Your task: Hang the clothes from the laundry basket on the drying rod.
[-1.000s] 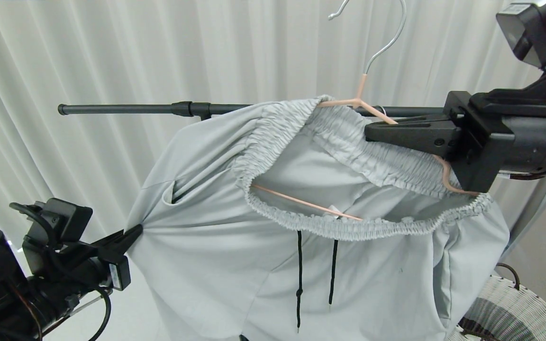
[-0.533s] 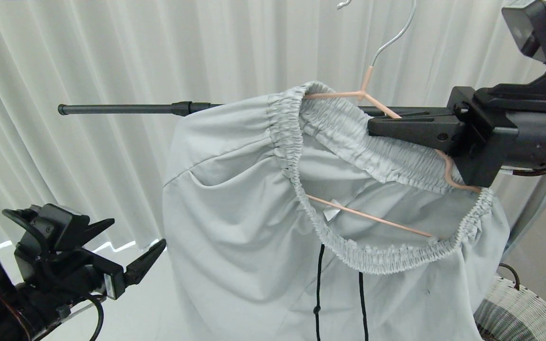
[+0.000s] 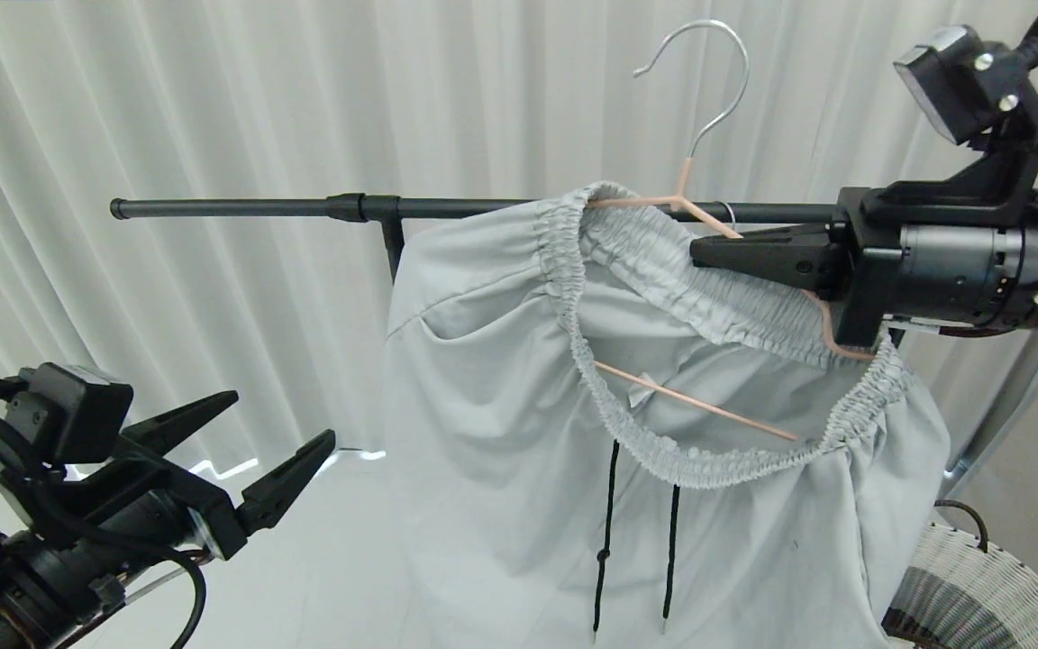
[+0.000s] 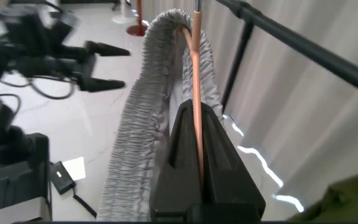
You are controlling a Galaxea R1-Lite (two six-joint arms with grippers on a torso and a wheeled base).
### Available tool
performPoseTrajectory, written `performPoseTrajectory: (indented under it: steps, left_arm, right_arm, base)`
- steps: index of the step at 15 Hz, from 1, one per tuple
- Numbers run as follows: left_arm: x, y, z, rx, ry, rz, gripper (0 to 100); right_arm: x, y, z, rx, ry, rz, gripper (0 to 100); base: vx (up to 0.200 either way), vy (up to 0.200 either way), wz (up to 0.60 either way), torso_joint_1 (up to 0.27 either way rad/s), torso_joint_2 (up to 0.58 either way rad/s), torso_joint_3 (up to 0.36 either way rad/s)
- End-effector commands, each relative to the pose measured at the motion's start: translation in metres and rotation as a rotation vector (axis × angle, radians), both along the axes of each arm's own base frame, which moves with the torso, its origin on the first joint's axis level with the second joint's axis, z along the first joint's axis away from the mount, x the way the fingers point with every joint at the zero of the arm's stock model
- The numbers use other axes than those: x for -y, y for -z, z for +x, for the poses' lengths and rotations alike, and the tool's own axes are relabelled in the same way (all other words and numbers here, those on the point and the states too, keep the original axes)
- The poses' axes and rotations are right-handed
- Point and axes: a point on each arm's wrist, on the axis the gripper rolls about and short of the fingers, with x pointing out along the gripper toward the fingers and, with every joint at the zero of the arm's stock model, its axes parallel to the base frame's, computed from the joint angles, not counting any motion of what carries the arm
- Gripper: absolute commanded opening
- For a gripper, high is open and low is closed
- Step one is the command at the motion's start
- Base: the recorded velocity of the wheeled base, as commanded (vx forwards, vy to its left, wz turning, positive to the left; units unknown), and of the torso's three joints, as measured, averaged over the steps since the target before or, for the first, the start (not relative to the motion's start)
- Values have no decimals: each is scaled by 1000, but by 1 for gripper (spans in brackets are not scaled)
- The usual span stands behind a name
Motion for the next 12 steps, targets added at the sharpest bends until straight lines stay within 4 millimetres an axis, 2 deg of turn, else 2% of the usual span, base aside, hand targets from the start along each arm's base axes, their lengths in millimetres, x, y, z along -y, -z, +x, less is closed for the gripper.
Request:
performPoseTrajectory:
  steps: [1,5,7,11,12]
  left_arm:
    - [1,1,0,-11,-1,-14,100]
    - [-7,-3,1,13,-100,-2,100]
    - [-10,3,-2,-16,-134,-7,100]
    - [-11,3,-2,-14,-145,-7,100]
    - [-13,4,-2,-20,-157,-6,100]
  right_arm:
    - [2,14,-1,-65,38,-44,0]
    - [19,39,-7,-149,97,-85,0]
    - [29,48,-17,-172,109,-90,0]
    - [52,57,-43,-203,155,-72,0]
    - [66,63,-52,-212,195,-72,0]
  base:
    - [0,0,0,0,0,0]
    - [0,0,0,0,0,0]
    - [0,0,0,0,0,0]
    - [0,0,0,0,0,0]
    - [0,0,0,0,0,0]
